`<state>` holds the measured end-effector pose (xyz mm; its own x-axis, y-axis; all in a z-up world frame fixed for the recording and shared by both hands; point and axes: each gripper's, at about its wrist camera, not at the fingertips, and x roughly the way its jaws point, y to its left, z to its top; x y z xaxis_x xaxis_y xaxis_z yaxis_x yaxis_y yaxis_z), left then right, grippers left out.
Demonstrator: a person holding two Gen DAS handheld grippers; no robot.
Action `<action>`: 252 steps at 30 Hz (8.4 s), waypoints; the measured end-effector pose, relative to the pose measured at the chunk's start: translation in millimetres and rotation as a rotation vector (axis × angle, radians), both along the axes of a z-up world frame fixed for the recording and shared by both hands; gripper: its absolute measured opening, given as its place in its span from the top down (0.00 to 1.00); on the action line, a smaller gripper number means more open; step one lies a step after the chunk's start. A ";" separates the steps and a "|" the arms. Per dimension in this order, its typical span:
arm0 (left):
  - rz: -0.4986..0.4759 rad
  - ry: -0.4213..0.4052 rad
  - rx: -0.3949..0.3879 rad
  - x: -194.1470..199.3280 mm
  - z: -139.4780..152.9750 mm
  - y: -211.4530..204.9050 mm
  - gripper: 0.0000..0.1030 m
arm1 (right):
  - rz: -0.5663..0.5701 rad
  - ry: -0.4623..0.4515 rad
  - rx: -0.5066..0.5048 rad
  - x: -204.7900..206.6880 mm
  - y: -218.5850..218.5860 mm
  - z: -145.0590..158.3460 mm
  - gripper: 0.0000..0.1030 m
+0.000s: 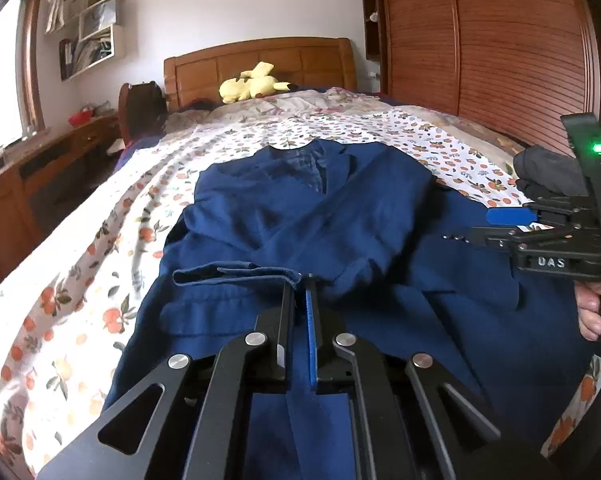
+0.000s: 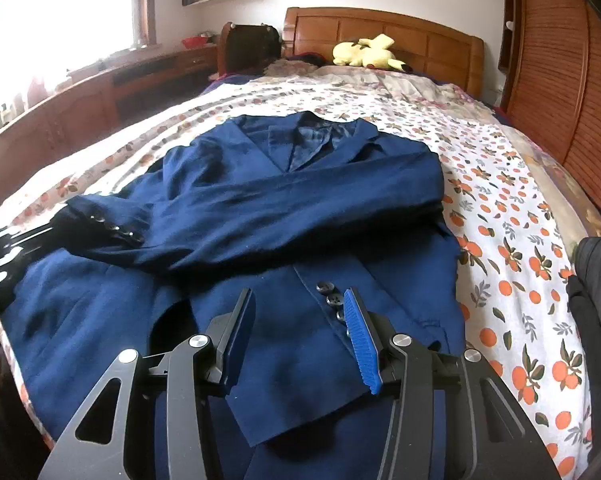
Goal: Fold large clothes
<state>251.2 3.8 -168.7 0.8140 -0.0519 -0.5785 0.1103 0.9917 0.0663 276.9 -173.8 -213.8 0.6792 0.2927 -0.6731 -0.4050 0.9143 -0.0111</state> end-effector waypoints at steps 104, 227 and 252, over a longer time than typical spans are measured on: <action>0.091 0.159 -0.169 -98.3 -20.5 128.2 0.92 | -0.038 0.109 0.024 -127.1 -103.7 -23.9 0.92; -0.081 -0.080 -0.131 -90.1 25.6 49.2 0.03 | 0.228 -0.047 -0.236 4.3 92.0 36.2 0.98; -0.085 -0.061 -0.112 -88.9 17.4 45.8 0.03 | 0.076 -0.086 -0.212 70.0 62.1 54.9 0.69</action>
